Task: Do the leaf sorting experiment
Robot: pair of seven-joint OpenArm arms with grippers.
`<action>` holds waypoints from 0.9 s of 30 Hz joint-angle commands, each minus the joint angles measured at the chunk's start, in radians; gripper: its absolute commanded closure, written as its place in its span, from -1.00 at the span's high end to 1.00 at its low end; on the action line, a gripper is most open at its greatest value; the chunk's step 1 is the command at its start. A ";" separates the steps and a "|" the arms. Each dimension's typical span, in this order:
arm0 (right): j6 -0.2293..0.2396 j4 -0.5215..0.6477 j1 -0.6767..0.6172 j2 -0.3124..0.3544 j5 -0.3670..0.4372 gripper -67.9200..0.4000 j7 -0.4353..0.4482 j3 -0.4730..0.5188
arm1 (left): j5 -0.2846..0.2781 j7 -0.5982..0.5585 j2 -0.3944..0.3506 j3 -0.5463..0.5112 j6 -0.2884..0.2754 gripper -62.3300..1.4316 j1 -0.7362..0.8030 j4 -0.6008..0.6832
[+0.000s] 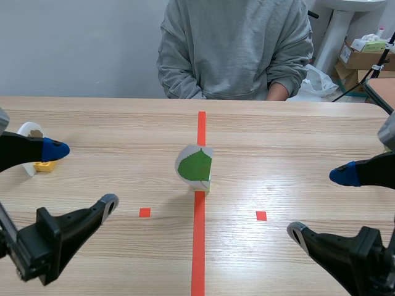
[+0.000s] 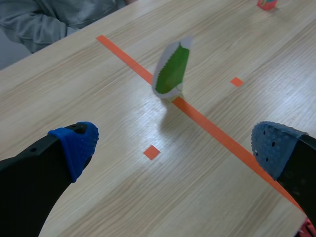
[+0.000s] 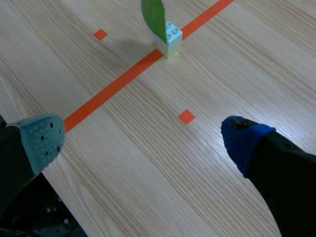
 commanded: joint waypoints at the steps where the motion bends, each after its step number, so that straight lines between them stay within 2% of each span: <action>1: 0.008 0.002 0.009 0.013 0.014 0.96 0.011 0.013 | -0.006 -0.009 -0.017 0.020 -0.022 1.00 -0.034 -0.025; 4: 0.008 0.002 0.009 0.013 0.014 0.96 0.011 0.013 | 0.005 -0.010 -0.044 0.059 -0.071 1.00 -0.106 -0.079; 11: 0.008 0.002 0.009 0.013 0.014 0.96 0.011 0.013 | 0.079 -0.017 -0.089 0.207 -0.119 1.00 -0.318 -0.216; 18: 0.008 0.002 0.009 0.013 0.014 0.96 0.011 0.013 | 0.168 -0.041 -0.083 0.386 -0.121 1.00 -0.536 -0.376; 27: 0.008 0.002 0.009 0.013 0.013 0.96 0.011 0.013 | 0.174 -0.093 -0.022 0.558 -0.122 1.00 -0.737 -0.551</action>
